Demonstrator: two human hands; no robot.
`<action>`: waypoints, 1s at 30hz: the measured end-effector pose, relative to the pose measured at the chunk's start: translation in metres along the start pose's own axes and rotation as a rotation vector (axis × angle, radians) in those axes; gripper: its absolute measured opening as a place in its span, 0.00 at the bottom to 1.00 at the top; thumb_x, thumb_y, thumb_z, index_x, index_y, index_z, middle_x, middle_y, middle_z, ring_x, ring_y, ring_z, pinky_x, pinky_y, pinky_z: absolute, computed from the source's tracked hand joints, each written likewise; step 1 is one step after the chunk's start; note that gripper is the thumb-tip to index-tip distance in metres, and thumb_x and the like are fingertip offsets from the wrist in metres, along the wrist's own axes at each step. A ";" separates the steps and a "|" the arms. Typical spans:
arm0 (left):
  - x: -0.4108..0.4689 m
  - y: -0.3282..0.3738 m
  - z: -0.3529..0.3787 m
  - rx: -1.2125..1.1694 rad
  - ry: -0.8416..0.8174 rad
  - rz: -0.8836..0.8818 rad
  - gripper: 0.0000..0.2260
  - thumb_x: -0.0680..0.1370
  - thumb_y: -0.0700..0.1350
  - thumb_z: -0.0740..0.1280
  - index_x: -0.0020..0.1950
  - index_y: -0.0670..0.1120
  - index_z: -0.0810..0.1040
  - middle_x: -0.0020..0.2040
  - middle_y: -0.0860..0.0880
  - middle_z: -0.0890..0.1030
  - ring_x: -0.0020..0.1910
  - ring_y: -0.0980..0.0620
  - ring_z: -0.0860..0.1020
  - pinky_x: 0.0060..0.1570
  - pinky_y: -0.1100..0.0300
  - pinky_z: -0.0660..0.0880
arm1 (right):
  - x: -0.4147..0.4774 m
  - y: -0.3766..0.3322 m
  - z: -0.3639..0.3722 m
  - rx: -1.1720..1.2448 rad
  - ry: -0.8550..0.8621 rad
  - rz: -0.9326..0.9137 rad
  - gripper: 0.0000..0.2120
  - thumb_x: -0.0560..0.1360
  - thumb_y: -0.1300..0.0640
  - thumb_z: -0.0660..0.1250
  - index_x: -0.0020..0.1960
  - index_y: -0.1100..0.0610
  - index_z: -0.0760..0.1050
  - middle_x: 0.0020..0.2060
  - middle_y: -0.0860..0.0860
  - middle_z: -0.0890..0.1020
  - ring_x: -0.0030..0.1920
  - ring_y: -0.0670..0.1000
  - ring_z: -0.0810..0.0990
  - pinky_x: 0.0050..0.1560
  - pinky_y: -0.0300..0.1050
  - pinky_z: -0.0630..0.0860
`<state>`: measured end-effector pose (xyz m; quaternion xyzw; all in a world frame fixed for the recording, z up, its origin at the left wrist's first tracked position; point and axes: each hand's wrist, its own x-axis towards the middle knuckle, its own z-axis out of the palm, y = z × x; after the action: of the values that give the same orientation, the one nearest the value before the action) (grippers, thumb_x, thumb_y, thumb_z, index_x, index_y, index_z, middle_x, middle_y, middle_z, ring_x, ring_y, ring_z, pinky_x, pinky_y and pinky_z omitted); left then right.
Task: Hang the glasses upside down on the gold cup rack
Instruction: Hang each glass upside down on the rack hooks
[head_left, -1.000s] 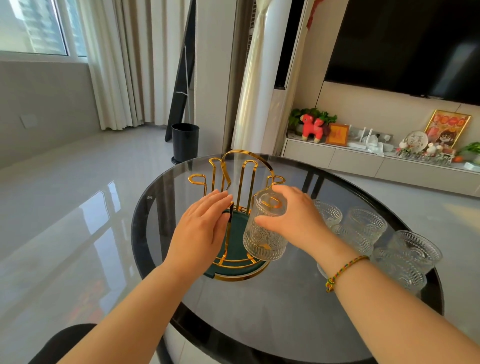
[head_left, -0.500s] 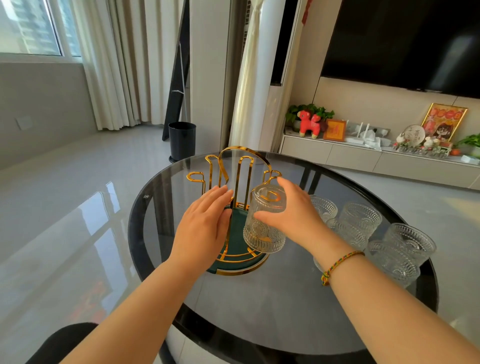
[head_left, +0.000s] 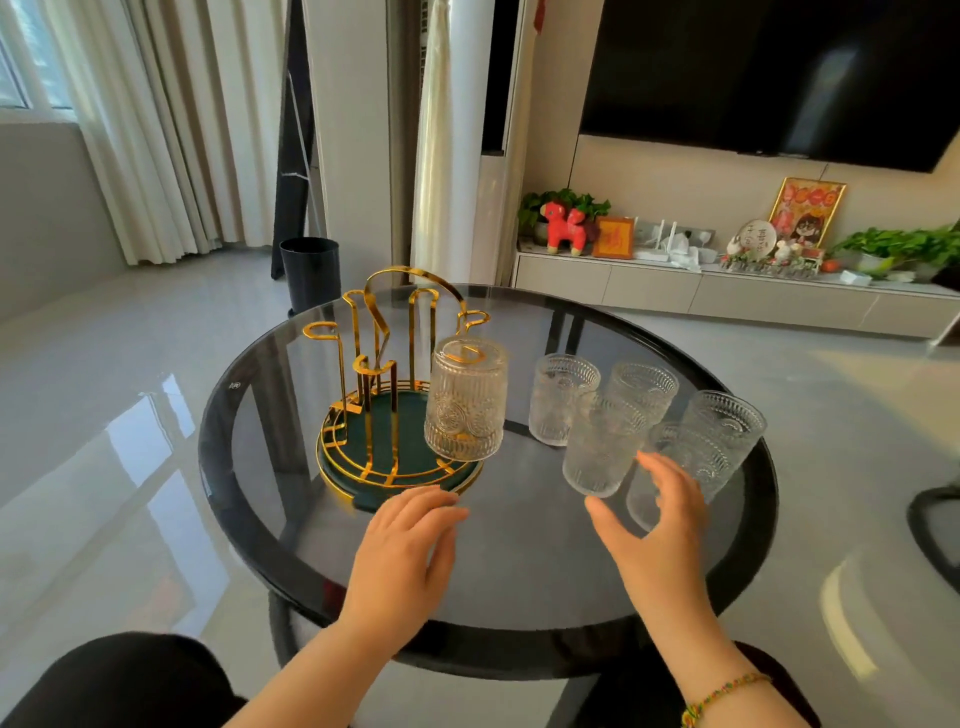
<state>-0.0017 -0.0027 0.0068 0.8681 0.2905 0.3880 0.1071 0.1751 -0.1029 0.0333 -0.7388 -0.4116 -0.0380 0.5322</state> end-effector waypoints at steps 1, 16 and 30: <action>-0.004 -0.002 0.005 0.006 -0.046 -0.048 0.08 0.70 0.37 0.69 0.47 0.45 0.80 0.49 0.45 0.83 0.55 0.48 0.77 0.52 0.46 0.75 | -0.003 0.006 -0.002 0.005 0.060 0.036 0.29 0.63 0.61 0.73 0.61 0.58 0.67 0.60 0.53 0.69 0.63 0.54 0.65 0.62 0.47 0.64; -0.001 -0.012 0.027 0.210 -0.518 -0.232 0.19 0.78 0.54 0.54 0.69 0.54 0.60 0.73 0.53 0.60 0.73 0.52 0.55 0.72 0.54 0.52 | 0.024 0.067 -0.002 0.046 0.076 0.434 0.48 0.63 0.55 0.74 0.71 0.57 0.46 0.69 0.60 0.64 0.67 0.60 0.65 0.67 0.56 0.64; -0.009 -0.015 -0.001 -0.025 -0.067 -0.289 0.12 0.72 0.39 0.68 0.55 0.46 0.77 0.52 0.45 0.82 0.52 0.44 0.79 0.49 0.53 0.75 | 0.031 0.074 -0.003 0.147 0.133 0.480 0.39 0.61 0.57 0.75 0.66 0.58 0.58 0.63 0.59 0.71 0.60 0.59 0.72 0.53 0.48 0.69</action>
<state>-0.0137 0.0042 -0.0039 0.8282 0.4038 0.3431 0.1824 0.2444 -0.0945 -0.0063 -0.7706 -0.1903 0.0711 0.6041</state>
